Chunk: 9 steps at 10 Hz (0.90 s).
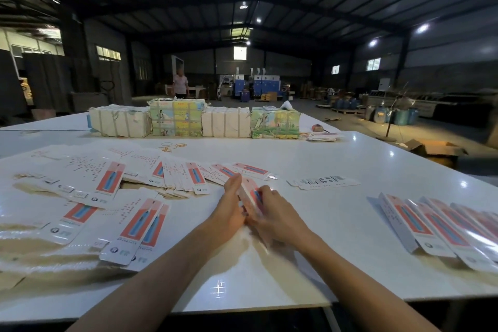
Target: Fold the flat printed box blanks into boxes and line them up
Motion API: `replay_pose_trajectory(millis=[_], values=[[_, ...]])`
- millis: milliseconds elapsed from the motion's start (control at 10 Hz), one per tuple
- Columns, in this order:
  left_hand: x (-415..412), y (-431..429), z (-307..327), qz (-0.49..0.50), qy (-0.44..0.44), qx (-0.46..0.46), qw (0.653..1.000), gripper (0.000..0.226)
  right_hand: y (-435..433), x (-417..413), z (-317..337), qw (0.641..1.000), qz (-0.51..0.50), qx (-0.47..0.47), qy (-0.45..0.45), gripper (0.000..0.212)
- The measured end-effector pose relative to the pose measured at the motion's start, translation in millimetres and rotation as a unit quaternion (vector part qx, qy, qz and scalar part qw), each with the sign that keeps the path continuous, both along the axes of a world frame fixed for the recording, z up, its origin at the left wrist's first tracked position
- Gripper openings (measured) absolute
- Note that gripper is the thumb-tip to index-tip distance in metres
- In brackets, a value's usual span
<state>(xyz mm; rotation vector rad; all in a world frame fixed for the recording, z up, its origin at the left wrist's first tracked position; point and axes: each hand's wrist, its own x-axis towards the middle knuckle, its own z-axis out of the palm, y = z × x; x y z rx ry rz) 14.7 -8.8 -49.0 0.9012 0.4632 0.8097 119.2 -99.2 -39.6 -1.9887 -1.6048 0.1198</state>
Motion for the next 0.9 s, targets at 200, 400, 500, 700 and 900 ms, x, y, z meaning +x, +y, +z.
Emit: replay_pose_trajectory(millis=[200, 400, 500, 700, 900], values=[[2.9, 5.0, -21.4, 0.078, 0.31, 0.428, 0.845, 0.033, -39.8, 70.9, 2.4, 0.985, -0.142, -0.002, -0.097, 0.049], [-4.0, 1.4, -28.4, 0.042, 0.374, 0.534, 0.758, 0.026, -87.3, 154.0, -7.3, 0.931, -0.273, -0.066, -0.235, 0.046], [-6.0, 2.4, -30.4, 0.019, 0.381, 0.557, 0.738, 0.025, -105.6, 170.3, -7.6, 0.893, -0.32, -0.113, -0.296, 0.042], [-6.4, 4.8, -34.0, 0.003, 0.377, 0.581, 0.721, 0.026, -149.7, 182.9, -5.4, 0.858, -0.348, -0.121, -0.357, 0.034], [-3.7, 7.2, -38.3, 0.013, 0.377, 0.572, 0.729, 0.027, -156.7, 173.7, 2.8, 0.865, -0.35, -0.082, -0.351, 0.039]])
